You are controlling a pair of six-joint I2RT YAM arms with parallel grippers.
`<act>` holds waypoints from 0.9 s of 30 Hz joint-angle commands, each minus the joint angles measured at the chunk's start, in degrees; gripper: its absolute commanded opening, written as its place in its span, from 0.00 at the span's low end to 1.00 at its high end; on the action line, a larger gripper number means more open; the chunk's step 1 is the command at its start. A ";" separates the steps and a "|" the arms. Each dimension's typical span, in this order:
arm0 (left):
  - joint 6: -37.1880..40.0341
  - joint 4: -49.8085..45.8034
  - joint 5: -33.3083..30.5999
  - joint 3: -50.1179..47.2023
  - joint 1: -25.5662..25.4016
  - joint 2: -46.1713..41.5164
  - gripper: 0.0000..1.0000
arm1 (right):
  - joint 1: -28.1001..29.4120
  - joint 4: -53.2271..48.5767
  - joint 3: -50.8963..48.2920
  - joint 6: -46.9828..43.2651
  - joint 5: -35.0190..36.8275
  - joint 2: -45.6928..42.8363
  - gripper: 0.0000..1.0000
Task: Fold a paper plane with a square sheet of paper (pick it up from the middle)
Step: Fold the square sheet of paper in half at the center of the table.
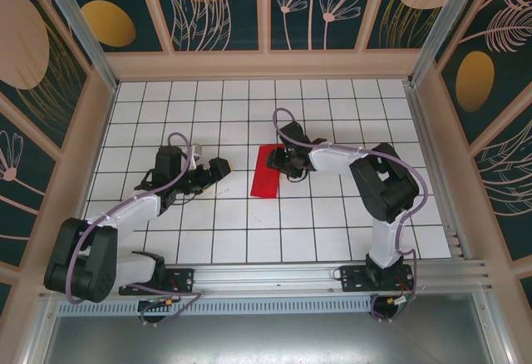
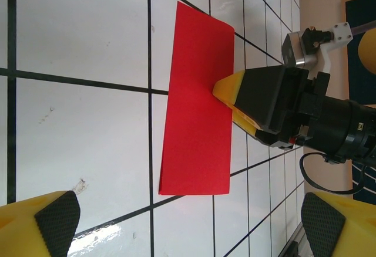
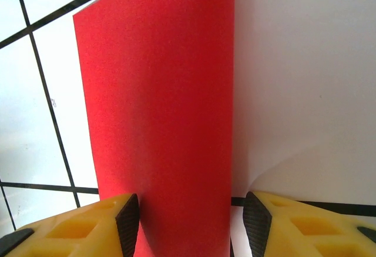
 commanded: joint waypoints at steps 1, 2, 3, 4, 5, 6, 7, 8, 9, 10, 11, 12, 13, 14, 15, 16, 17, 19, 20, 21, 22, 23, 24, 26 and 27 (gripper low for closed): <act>0.08 1.02 0.58 1.48 -0.37 0.73 0.99 | 0.35 -4.29 0.23 0.51 2.18 2.92 0.55; 0.05 1.11 0.64 1.52 -0.40 0.85 0.98 | 0.35 -4.48 0.22 0.62 2.27 3.04 0.54; -0.05 1.33 0.73 1.64 -0.35 1.03 0.99 | 0.43 -4.70 0.14 0.60 2.47 3.14 0.54; -0.12 1.46 0.76 1.74 -0.40 1.29 0.99 | 0.43 -4.96 0.14 0.41 2.71 3.20 0.54; -0.09 1.49 0.82 1.99 -0.45 1.45 0.97 | 0.52 -5.18 0.24 0.16 2.89 3.30 0.54; -0.04 1.50 0.92 2.29 -0.63 1.84 0.97 | 0.45 -5.54 0.29 0.00 3.08 3.39 0.54; 0.03 1.47 0.84 2.64 -0.79 2.19 0.96 | 0.50 -5.80 0.39 -0.23 3.32 3.49 0.54; 0.05 1.53 0.74 2.97 -1.07 2.63 0.95 | 0.48 -6.18 0.48 -0.37 3.58 3.68 0.54; 0.06 1.46 0.70 3.42 -1.48 3.18 0.94 | 0.58 -6.49 0.64 -0.38 3.74 3.75 0.54; 0.06 1.41 0.53 3.99 -2.03 3.87 0.93 | 0.54 -6.62 0.66 -0.55 3.90 3.79 0.54; 0.05 1.43 0.24 4.42 -2.60 4.41 0.92 | 0.59 -6.77 0.74 -0.66 4.02 3.78 0.54; -0.05 1.41 -0.21 5.10 -3.22 5.03 0.91 | 0.69 -7.13 0.83 -0.77 4.36 3.89 0.54; -0.27 1.40 -0.77 5.62 -4.01 5.93 0.89 | 0.75 -7.38 0.91 -0.85 4.63 3.91 0.54; -0.52 1.43 -1.20 6.18 -4.54 6.63 0.88 | 0.73 -7.50 0.85 -0.88 4.82 3.99 0.54; -0.76 1.41 -1.67 6.84 -5.22 7.62 0.85 | 0.78 -7.63 0.92 -0.96 4.87 4.14 0.54; -0.85 1.50 -2.01 7.63 -5.91 8.64 0.81 | 0.82 -7.89 1.01 -1.09 5.06 4.37 0.54; -0.90 1.42 -2.25 8.37 -6.33 9.55 0.76 | 0.93 -8.24 1.09 -1.16 5.31 4.49 0.54; -1.15 1.17 -2.81 10.43 -7.22 11.72 0.67 | 1.07 -8.51 1.10 -1.25 5.65 4.71 0.54; -1.33 1.04 -3.16 11.26 -7.46 12.69 0.60 | 1.06 -8.59 1.10 -1.22 5.72 4.86 0.54; -1.54 1.02 -3.40 12.24 -7.76 13.76 0.52 | 1.10 -8.64 1.02 -1.17 5.81 4.86 0.54; -1.70 1.12 -3.57 13.20 -7.99 14.77 0.45 | 1.10 -8.71 1.02 -1.20 5.83 5.02 0.54; -1.92 1.11 -3.88 14.09 -8.20 15.70 0.39 | 1.15 -8.81 1.00 -1.14 5.88 5.07 0.54; -2.27 0.88 -4.06 15.22 -8.36 16.86 0.31 | 1.15 -8.81 1.02 -1.07 5.85 5.15 0.54; -2.34 0.44 -3.53 17.31 -8.55 19.22 0.18 | 1.23 -8.88 1.10 -1.05 5.90 5.31 0.54; -2.34 0.51 -3.25 18.22 -8.72 20.30 0.13 | 1.21 -8.95 1.18 -1.05 5.99 5.40 0.54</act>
